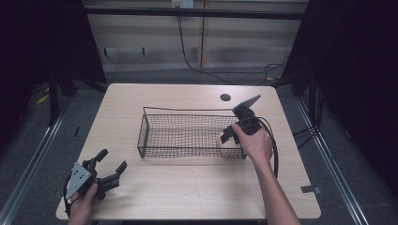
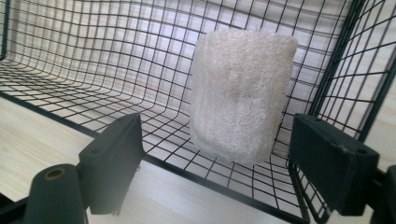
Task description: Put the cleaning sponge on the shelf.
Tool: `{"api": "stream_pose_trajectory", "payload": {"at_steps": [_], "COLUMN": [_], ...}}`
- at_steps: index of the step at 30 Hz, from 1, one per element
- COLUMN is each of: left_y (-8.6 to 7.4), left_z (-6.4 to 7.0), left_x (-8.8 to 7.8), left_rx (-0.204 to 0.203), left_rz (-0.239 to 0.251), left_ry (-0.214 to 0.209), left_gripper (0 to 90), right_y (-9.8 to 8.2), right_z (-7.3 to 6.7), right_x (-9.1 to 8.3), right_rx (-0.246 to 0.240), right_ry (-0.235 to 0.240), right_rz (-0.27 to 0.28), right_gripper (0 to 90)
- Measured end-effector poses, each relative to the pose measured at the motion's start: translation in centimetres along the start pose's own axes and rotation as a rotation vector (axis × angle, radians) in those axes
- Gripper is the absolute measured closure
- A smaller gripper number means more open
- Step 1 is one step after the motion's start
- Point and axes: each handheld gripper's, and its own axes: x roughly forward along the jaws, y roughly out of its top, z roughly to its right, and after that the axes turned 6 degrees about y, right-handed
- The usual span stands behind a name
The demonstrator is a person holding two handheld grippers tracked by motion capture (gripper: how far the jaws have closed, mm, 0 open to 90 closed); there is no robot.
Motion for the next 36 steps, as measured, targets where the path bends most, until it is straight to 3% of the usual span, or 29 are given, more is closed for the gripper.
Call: {"api": "stream_pose_trajectory", "payload": {"at_steps": [7,23,29,36], "left_y": [0.0,0.0,0.0,0.0], "left_z": [0.0,0.0,0.0,0.0], "left_x": [0.0,0.0,0.0,0.0], "left_rx": [-0.003,-0.003,-0.004,-0.003], "left_rz": [0.000,0.000,0.000,0.000], "left_ry": [0.000,0.000,0.000,-0.001], "left_gripper": [15.7,15.7,15.7,15.7], "right_y": [-0.9,-2.5,-3.5,-5.0], "right_z": [-0.5,-1.4,-1.5,-1.5], "right_x": [-1.1,-2.2,-2.3,-2.2], "right_rx": [-0.069,-0.152,-0.162,-0.185], "right_ry": [0.042,0.132,0.158,0.161], "right_rz": [0.075,0.115,0.138,0.150], "right_gripper": [19.3,19.2,19.4,20.2]}}
